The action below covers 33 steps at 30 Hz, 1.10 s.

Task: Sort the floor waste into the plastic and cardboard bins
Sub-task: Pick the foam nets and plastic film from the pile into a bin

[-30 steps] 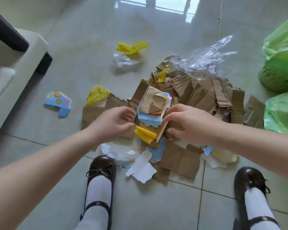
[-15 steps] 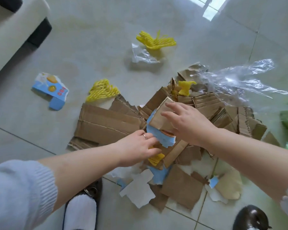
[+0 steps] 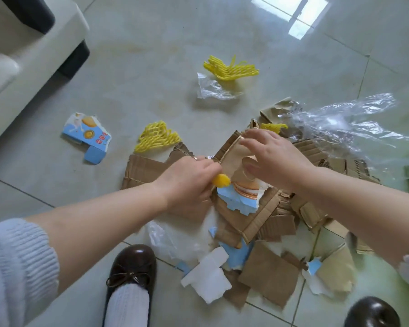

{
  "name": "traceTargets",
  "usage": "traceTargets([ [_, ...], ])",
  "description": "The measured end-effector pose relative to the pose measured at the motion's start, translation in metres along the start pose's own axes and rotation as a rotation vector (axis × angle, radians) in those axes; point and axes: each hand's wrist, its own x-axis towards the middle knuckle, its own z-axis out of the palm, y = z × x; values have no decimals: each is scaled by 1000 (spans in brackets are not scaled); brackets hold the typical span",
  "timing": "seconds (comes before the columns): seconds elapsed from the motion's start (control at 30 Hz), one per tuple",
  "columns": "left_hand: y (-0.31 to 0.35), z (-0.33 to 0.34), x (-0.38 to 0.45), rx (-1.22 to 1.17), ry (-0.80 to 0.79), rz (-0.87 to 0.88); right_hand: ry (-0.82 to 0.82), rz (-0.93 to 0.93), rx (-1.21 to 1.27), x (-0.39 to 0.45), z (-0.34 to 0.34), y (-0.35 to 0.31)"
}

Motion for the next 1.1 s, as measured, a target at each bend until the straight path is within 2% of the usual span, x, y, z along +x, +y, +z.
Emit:
traceTargets([
  [0.13,-30,-16,1,-89,96,-228,-47,159,-56,3,-4,17],
  [0.23,-62,-21,10,-112,146,-538,-22,242,-98,16,2,32],
  [0.33,-92,-20,20,-6,10,-705,-67,343,-38,27,8,42],
  [0.43,-111,-12,24,18,-155,-759,-47,320,-62,37,17,55],
  [0.57,-120,-7,24,5,-153,-748,-13,303,-41,45,18,66],
  [0.8,-114,-34,5,14,97,-648,168,315,9,42,-11,54],
  [0.97,-129,-60,-29,-198,345,-908,228,283,68,48,-30,23],
  [1.1,-131,-56,-47,-279,390,-945,349,302,211,59,-29,2],
])
